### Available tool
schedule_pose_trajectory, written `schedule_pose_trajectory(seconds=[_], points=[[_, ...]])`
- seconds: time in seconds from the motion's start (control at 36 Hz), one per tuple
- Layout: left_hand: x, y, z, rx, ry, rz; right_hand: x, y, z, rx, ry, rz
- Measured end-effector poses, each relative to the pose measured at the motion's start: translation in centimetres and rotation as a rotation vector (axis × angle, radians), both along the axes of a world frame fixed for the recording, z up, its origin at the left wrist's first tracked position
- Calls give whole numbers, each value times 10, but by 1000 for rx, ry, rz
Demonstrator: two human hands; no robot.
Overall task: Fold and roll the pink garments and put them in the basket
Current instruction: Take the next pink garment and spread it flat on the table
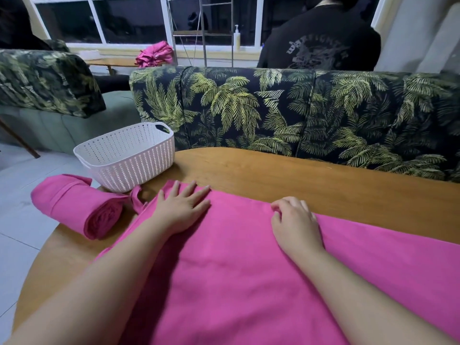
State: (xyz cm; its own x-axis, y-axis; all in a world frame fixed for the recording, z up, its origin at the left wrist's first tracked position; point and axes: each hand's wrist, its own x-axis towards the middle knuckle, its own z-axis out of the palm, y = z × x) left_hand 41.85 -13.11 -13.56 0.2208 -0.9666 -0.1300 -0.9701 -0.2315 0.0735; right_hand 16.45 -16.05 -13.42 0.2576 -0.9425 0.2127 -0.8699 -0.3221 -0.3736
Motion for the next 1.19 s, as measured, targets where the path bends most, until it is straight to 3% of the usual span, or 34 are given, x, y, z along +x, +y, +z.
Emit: schedule_pose_trajectory(seconds=[0.11,0.22,0.33,0.47,0.58,0.67,0.78,0.86,1.06,1.19], points=[[13,-10,-3,-51,24,-1,-27,-17,11,63,74,-46],[32,-19,-5,-296,182,4,-53,-34,21,188,160,-18],[38,-24,-8,-445,192,75,-69,-45,21,238,158,55],[46,-34,-14,-445,173,171,-74,-45,13,134,126,23],[27,-31,-6,-479,-36,105,-62,-34,18,-41,287,-5],[-19,-11,8,-413,4,-48,-44,-12,19,-65,232,88],[-81,54,9,-76,218,-287,-22,36,15,74,116,197],[-87,108,1,0,70,-403,-22,66,5,169,219,264],[7,180,-9,-56,-40,-117,-37,80,8,186,276,285],[39,221,-1,27,-12,-12,-36,109,11,188,326,253]])
